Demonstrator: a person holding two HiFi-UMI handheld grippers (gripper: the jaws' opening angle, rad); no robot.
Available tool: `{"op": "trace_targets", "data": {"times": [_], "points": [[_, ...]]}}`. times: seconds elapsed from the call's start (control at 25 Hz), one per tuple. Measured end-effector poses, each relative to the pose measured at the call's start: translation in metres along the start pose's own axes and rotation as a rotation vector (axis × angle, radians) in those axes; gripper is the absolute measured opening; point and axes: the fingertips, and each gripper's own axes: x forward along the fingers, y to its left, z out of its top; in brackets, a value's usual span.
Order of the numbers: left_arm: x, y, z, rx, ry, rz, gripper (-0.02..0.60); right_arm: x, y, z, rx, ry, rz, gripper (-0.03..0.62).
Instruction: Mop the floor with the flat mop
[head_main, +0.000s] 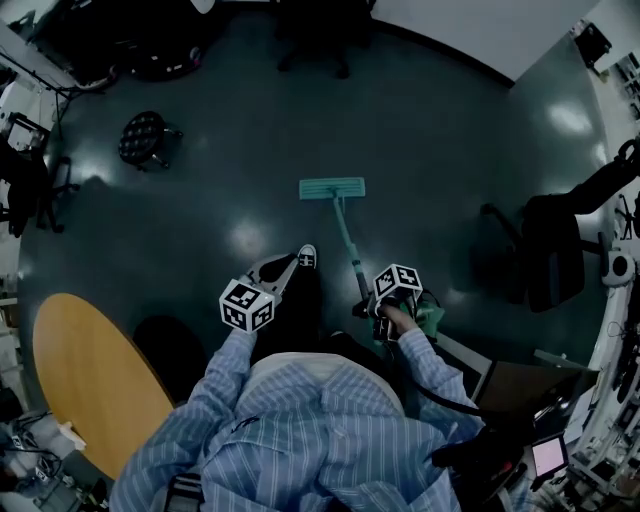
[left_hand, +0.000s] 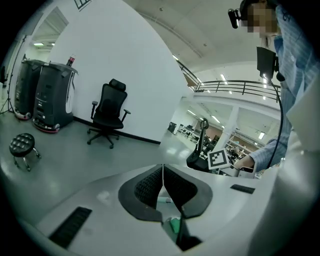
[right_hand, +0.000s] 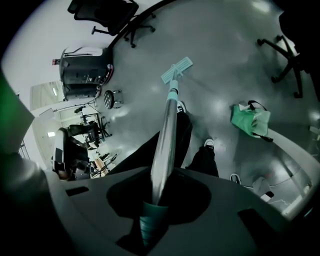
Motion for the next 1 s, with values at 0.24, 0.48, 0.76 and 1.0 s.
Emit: {"op": "trace_targets", "data": {"times": [0.24,0.48,0.76,1.0], "points": [[0.022,0.050,0.013,-0.032,0.045,-0.037,0.009,-0.021,0.050,0.099,-0.010,-0.008,-0.024,0.060],[0.044,0.112,0.040,-0.028,0.041,-0.004,0.009,-0.035,0.107,0.212,-0.018,-0.042,-0.017,0.060],[0.065,0.170,0.064,-0.036,0.013,0.032,0.009,-0.045,0.156,0.333,-0.056,-0.068,-0.055,0.059],[0.061,0.205,0.051,-0.125,-0.007,0.101,0.009,-0.050,0.194,0.426,-0.056,-0.103,-0.069,0.058]]}}
